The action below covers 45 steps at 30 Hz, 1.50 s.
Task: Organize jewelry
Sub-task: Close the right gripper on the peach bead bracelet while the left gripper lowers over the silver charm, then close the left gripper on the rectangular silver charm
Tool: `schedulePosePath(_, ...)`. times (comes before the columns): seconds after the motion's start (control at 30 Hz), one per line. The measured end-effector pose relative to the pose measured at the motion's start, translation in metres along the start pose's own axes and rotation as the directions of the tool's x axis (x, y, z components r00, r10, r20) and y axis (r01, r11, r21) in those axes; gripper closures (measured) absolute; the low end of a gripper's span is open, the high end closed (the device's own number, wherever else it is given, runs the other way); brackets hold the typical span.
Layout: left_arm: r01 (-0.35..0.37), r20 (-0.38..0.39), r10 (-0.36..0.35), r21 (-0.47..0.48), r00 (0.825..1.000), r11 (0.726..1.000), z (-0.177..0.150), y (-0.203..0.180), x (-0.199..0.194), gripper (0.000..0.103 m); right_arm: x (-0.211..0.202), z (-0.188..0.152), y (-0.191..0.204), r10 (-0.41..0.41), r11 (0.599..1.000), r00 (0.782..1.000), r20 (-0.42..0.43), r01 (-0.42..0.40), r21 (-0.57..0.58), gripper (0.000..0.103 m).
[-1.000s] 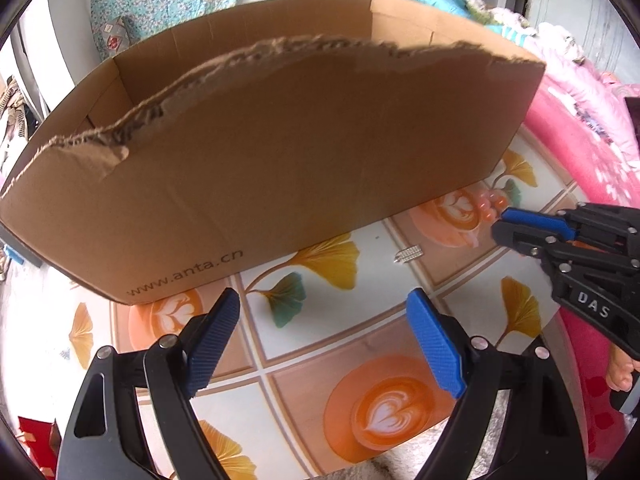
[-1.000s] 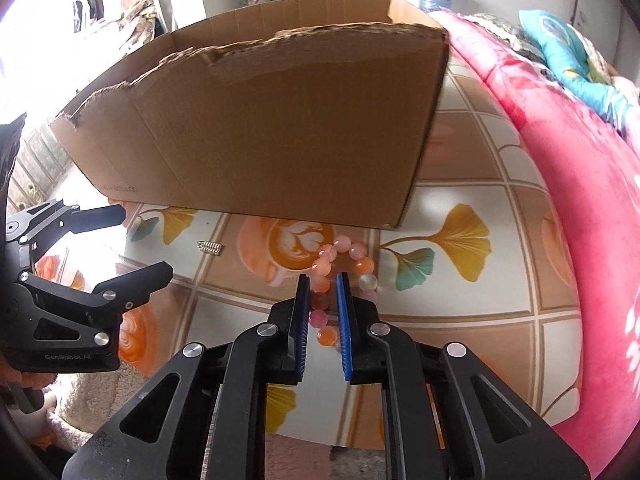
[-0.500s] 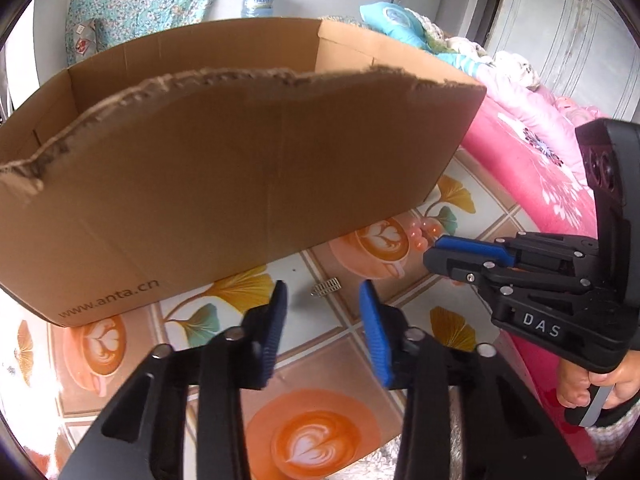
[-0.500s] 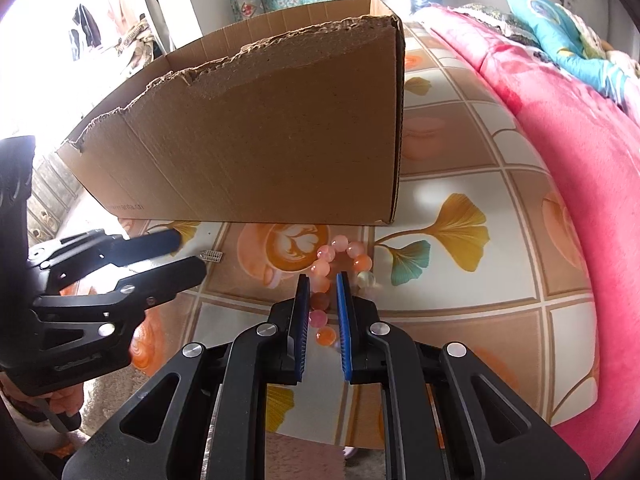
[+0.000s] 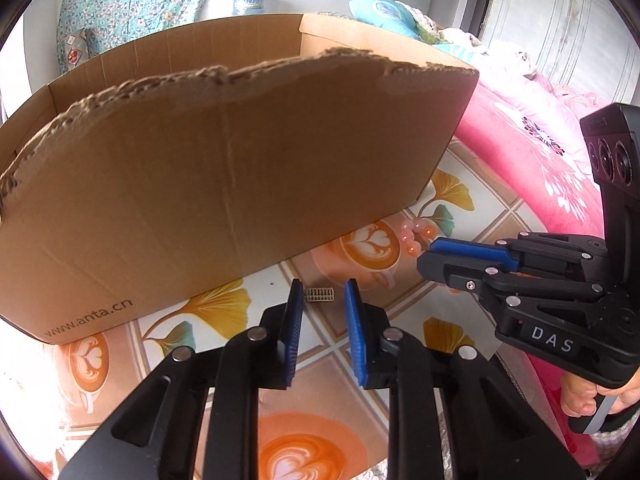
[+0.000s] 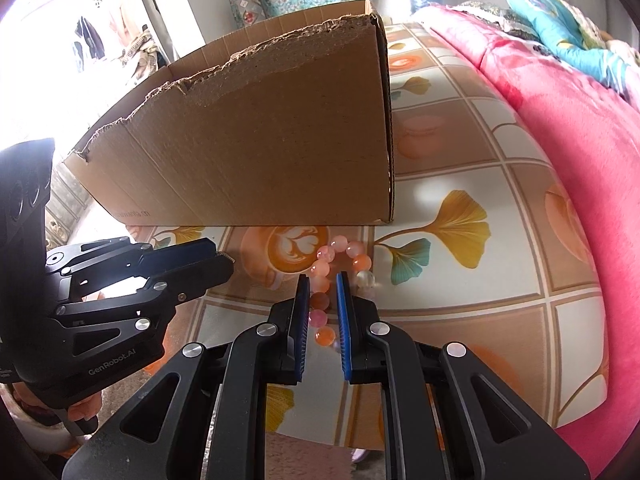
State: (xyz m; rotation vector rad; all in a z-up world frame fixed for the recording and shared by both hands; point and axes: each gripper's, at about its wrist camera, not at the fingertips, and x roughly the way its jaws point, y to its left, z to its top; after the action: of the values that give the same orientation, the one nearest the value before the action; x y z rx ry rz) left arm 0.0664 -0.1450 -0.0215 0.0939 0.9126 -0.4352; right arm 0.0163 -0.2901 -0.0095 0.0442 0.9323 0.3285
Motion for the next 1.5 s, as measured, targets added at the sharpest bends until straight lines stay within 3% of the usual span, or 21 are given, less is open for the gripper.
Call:
schedulePosePath(0.3,-0.088,0.03,0.085,0.126,0.996,0.988,-0.003,-0.015,0.001,0.085,-0.001,-0.002,0.001,0.004,1.0,1.0,0.005,-0.004,-0.001,0.092)
schedulePosePath(0.5,-0.085,0.037,0.08,0.145,0.996,0.986,-0.002,-0.015,0.002,0.09,-0.002,-0.003,0.004,0.004,1.0,1.0,0.007,-0.004,0.0,0.092)
schedulePosePath(0.53,-0.076,0.035,0.072,0.142,0.997,0.987,-0.002,-0.014,0.002,0.103,-0.002,-0.003,0.004,0.004,1.0,1.0,0.007,-0.004,-0.001,0.092)
schedulePosePath(0.57,-0.072,0.033,0.068,0.138,0.997,0.988,-0.001,-0.018,0.005,0.103,-0.003,-0.003,0.005,0.004,1.0,1.0,0.007,-0.004,-0.002,0.092)
schedulePosePath(0.9,-0.019,0.038,0.014,0.135,0.999,0.991,-0.002,-0.009,-0.002,0.101,-0.001,-0.004,0.012,-0.001,1.0,1.0,0.003,0.001,-0.025,0.086)
schedulePosePath(0.97,-0.008,0.041,0.002,0.157,0.999,0.988,-0.002,-0.01,-0.003,0.087,0.0,-0.004,0.012,0.002,1.0,1.0,0.002,-0.002,-0.024,0.086)
schedulePosePath(1.03,0.005,0.043,-0.013,0.194,0.999,0.981,-0.003,-0.012,-0.003,0.083,0.001,-0.003,0.013,0.001,1.0,1.0,0.002,-0.001,-0.027,0.085)
schedulePosePath(1.3,0.035,-0.009,-0.034,0.215,0.999,0.976,0.004,-0.011,0.007,0.083,0.003,-0.002,0.014,0.001,1.0,1.0,0.006,-0.001,-0.021,0.085)
schedulePosePath(1.5,-0.004,-0.003,0.005,0.251,1.0,0.968,0.004,-0.016,0.01,0.088,0.003,-0.002,0.013,0.001,1.0,1.0,0.007,-0.001,-0.022,0.085)
